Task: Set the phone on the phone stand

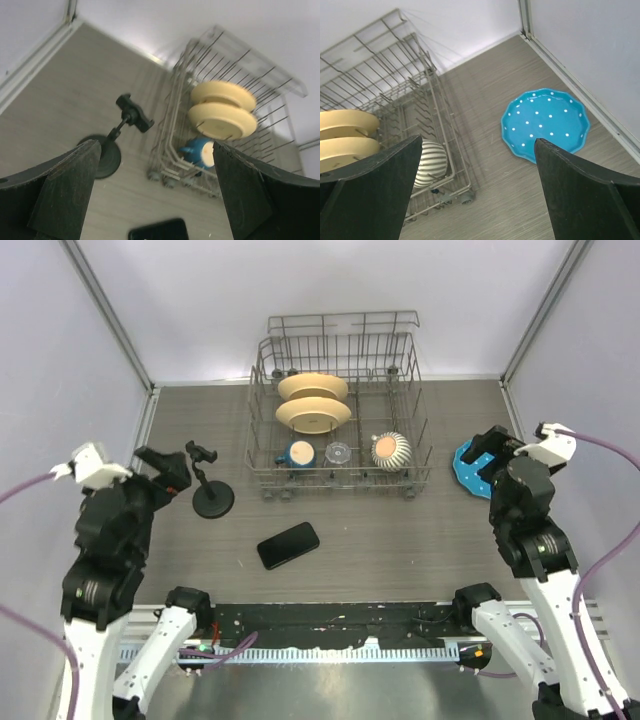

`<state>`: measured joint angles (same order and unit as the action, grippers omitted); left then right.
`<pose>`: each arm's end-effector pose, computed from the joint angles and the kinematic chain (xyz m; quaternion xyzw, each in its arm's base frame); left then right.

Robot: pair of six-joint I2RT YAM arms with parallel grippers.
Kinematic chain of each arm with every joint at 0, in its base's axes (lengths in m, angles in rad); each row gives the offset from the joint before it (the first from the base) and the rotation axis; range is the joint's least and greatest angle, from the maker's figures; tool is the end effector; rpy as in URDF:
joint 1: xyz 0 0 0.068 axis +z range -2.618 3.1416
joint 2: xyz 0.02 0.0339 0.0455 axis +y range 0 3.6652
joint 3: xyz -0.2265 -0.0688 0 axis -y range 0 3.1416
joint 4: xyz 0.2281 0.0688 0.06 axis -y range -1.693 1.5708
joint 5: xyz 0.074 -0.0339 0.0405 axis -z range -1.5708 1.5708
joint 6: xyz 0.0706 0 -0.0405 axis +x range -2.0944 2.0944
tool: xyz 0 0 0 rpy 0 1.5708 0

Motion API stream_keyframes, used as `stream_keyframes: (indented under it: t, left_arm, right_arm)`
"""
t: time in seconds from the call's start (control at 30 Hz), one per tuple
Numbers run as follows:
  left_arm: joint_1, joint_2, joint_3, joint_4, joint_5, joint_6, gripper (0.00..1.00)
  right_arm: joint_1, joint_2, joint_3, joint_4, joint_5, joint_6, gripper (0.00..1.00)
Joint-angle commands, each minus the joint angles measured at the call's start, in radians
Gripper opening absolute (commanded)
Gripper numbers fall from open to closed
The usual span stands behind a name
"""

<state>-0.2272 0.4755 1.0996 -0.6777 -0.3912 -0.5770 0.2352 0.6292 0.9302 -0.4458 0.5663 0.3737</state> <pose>0.1110 0.0020 0.3917 -0.2555 0.6778 -0.1343 0.6762 0.1733 0.0026 0.3524 0.2326 0.7119 -0.0133 0.6625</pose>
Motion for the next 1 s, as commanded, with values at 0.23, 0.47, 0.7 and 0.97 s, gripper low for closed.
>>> stream_keyframes:
  t: [0.23,0.47,0.7,0.97]
  left_arm:
    - [-0.003,0.378,0.187,-0.397,-0.098,-0.158,1.0]
    - [0.057,0.583,0.284,-0.454,-0.025,-0.165,1.0]
    - [0.092,0.719,0.301,-0.44,-0.086,-0.32,1.0]
    - [0.091,0.942,0.456,-0.545,-0.109,-0.431,1.0]
  right_arm:
    - [0.027,0.285,0.215,-0.008,-0.204,0.073,1.0]
    - [0.543,0.519,0.413,0.045,-0.106,-0.038,1.0]
    - [0.854,0.607,0.355,0.229,-0.057,0.037,1.0]
    - [0.865,0.543,0.26,0.297,-0.059,-0.002,1.0]
